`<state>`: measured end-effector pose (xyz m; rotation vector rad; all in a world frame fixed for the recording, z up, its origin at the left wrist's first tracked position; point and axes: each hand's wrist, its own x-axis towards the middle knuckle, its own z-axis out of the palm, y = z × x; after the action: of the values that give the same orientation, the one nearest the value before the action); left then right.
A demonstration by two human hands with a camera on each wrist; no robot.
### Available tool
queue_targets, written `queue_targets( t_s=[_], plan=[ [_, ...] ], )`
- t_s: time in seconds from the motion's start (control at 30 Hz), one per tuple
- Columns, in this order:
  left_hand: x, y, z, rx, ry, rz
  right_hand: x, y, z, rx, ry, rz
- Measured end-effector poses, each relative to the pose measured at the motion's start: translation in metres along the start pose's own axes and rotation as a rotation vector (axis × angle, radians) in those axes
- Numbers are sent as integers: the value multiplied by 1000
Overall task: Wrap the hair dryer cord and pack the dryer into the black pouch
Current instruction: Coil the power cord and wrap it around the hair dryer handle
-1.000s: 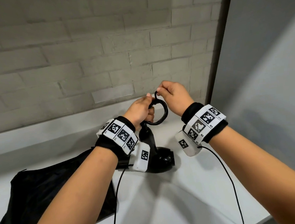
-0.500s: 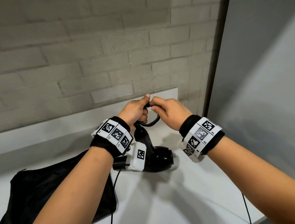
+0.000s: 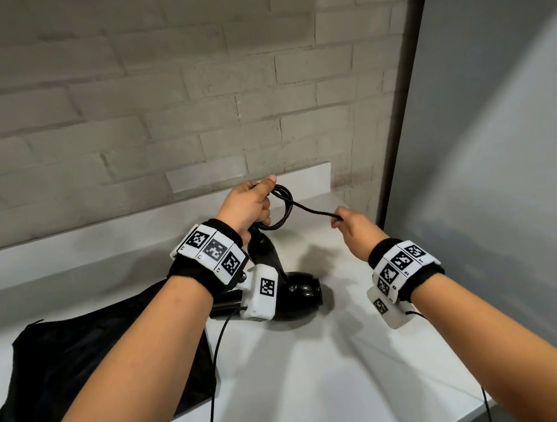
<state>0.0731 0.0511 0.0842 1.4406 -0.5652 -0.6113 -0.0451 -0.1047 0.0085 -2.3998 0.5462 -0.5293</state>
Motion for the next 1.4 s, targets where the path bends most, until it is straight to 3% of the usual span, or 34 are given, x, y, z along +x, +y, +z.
queue_targets(
  t_s=[0.27, 0.5, 0.67, 0.77, 0.93, 1.07, 1.4],
  plan=[
    [1, 0, 2, 0, 11, 5, -9, 42, 21, -291, -92, 189],
    [0, 0, 2, -1, 7, 5, 5, 25, 23, 118, 20, 198],
    [2, 0, 2, 3, 7, 8, 10, -10, 11, 494, 367, 73],
    [3, 0, 2, 9, 15, 4, 10, -33, 4, 651, 500, -48],
    [3, 0, 2, -2, 20, 1, 6, -63, -2, 798, 457, -203],
    [2, 0, 1, -7, 35, 4, 1, -74, 10, 744, 410, -270],
    [1, -1, 0, -32, 57, -14, 8, -72, 17, 635, 444, -216]
  ],
)
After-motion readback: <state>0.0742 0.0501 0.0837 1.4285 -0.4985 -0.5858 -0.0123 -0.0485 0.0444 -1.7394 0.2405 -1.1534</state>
